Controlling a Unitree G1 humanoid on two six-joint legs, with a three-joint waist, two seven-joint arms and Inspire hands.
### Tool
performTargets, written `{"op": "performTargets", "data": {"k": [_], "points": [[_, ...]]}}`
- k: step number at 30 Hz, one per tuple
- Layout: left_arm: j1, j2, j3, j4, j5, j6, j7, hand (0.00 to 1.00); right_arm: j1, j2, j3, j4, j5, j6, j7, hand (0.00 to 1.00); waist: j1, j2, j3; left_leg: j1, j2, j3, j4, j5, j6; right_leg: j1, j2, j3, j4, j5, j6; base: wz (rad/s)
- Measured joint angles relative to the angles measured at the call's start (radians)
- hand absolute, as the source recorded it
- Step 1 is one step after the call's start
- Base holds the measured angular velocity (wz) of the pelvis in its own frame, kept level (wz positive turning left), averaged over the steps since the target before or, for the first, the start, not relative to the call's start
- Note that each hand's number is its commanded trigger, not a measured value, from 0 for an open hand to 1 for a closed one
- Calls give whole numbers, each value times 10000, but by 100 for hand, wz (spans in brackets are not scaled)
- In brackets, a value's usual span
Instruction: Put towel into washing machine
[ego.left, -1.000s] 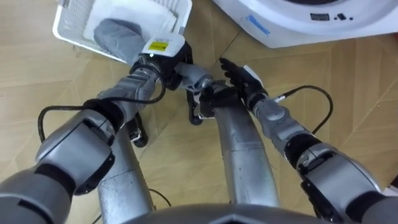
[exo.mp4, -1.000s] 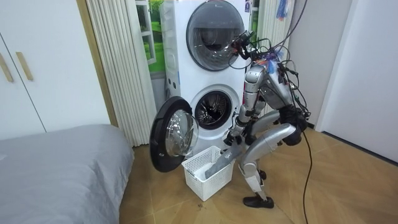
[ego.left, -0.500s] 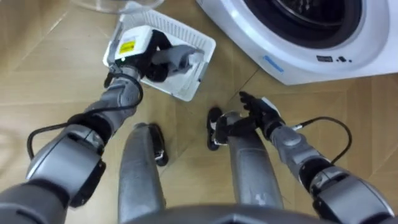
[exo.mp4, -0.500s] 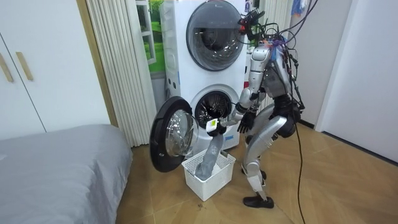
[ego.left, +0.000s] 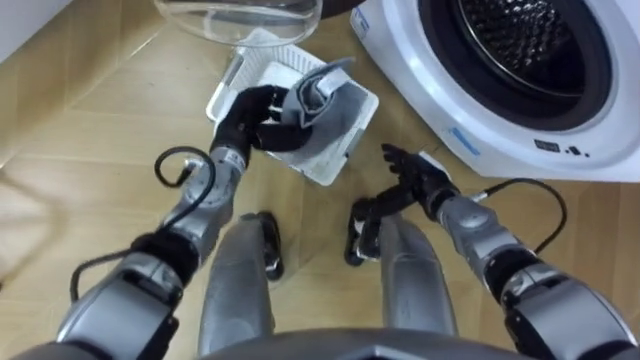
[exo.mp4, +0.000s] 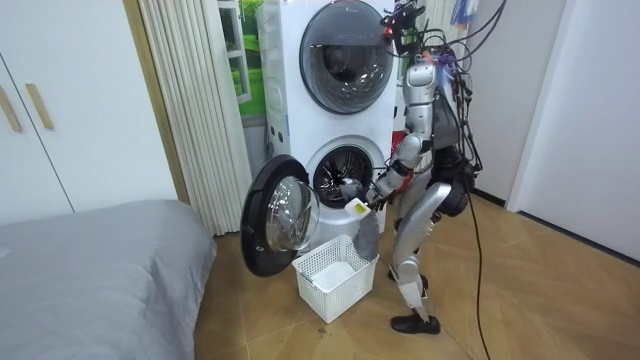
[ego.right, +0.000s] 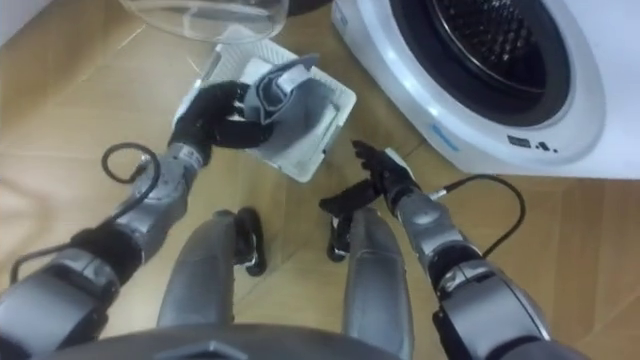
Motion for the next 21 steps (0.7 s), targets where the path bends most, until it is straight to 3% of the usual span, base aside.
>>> {"op": "performTargets", "data": {"k": [2, 4, 8, 14, 19, 20, 21], "points": [[189, -193, -200, -65, -1249, 332, -929, 100, 134, 51, 0, 5, 27, 228, 105, 0, -6, -10, -142, 228, -105, -22, -239, 95, 60, 237, -47, -46, -206, 45, 52, 13], [272, -274, -279, -201, -1944, 617, -1482, 100, 183, 67, -10, -28, 3, 373, 122, 0, 6, 12, -195, 369, -129, -25, -488, 238, 90, 428, -35, -113, -520, 235, 56, 4], [503, -361, -411, -689, -3002, 1044, -2526, 100, 198, 139, -398, -14, -311, 422, 160, 0, -25, -10, -206, 539, -133, -61, -779, 472, 135, 748, 20, -237, -1055, 599, 61, 0], [563, -391, -408, -1018, -4321, 1389, -3130, 100, 74, 245, -773, -94, -506, 619, -30, 0, -19, -30, -197, 460, -102, -71, -828, 585, 170, 752, 124, -215, -1349, 853, 78, -3], [552, -430, -360, -1031, -4690, 1479, -3297, 100, 58, 417, -1130, -86, -493, 622, -13, 0, -36, -31, -195, 394, -97, -79, -834, 586, 171, 672, 138, -193, -1343, 858, 75, 0], [551, -472, -366, -1039, -4811, 1488, -3305, 100, 9, 445, -1162, -26, -374, 619, 9, 9, -38, -32, -195, 346, -97, -59, -835, 587, 170, 607, 137, -181, -1326, 859, 72, 0], [551, -487, -364, -1047, -4943, 1508, -3305, 100, -5, 451, -1161, -10, -342, 622, 16, 88, -36, -32, -194, 331, -92, -50, -835, 587, 170, 587, 138, -175, -1320, 859, 72, 0]]}}
